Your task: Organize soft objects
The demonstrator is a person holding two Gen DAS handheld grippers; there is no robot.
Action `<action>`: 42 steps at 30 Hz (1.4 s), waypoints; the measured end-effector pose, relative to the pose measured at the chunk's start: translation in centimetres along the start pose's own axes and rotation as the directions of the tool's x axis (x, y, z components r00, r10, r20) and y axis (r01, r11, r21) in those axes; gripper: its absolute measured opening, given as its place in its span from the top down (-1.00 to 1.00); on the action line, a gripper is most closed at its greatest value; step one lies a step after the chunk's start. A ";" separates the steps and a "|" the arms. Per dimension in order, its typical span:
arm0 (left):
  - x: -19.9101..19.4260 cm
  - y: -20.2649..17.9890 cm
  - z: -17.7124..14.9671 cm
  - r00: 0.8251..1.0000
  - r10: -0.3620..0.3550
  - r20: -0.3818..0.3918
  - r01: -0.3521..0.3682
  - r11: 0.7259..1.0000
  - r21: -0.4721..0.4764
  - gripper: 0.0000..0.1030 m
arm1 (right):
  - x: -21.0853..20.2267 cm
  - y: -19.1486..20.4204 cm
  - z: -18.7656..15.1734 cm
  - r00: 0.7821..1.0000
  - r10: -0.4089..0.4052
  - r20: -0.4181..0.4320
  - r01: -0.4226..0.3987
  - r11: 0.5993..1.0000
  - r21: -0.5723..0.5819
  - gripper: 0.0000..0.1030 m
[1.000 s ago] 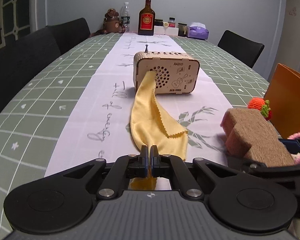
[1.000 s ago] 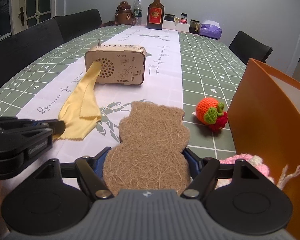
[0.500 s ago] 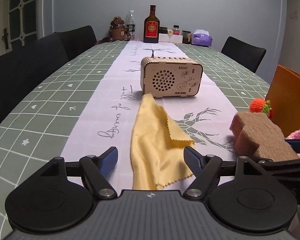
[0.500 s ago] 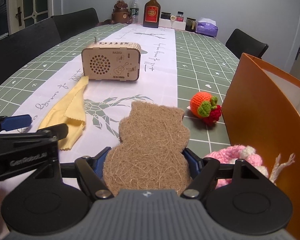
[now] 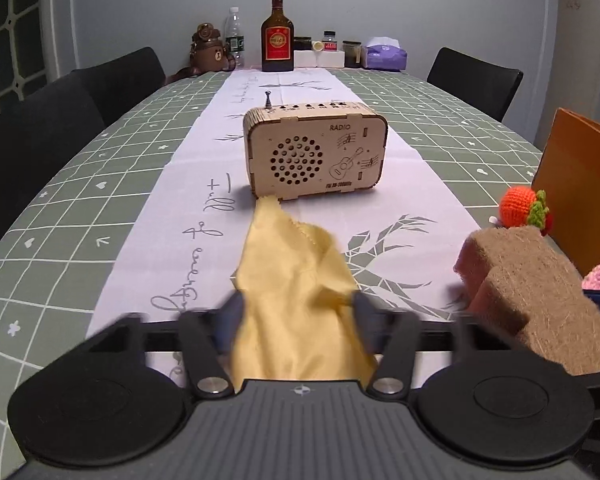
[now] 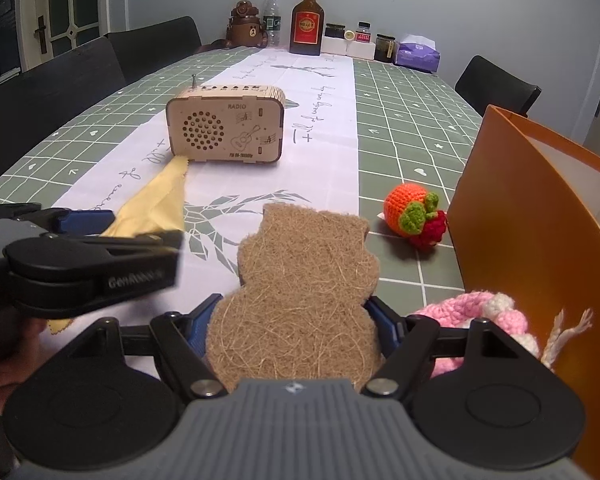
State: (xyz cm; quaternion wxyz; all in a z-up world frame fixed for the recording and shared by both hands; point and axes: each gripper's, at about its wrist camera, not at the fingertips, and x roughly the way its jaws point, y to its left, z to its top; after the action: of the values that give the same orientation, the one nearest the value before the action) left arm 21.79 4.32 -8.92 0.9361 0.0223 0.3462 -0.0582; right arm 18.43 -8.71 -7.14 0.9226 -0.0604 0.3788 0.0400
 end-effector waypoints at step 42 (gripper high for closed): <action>-14.9 -7.1 5.7 0.949 -0.122 0.290 0.151 0.985 -0.081 0.87 | -17.2 -7.8 -0.5 0.921 -0.050 0.385 0.001 0.992 0.125 -0.45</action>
State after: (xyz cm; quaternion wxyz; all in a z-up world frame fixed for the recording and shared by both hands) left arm 13.37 -1.79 5.11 0.9697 -0.0580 0.2115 -0.1076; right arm 6.79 -16.96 5.26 0.9817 0.0007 0.1898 0.0158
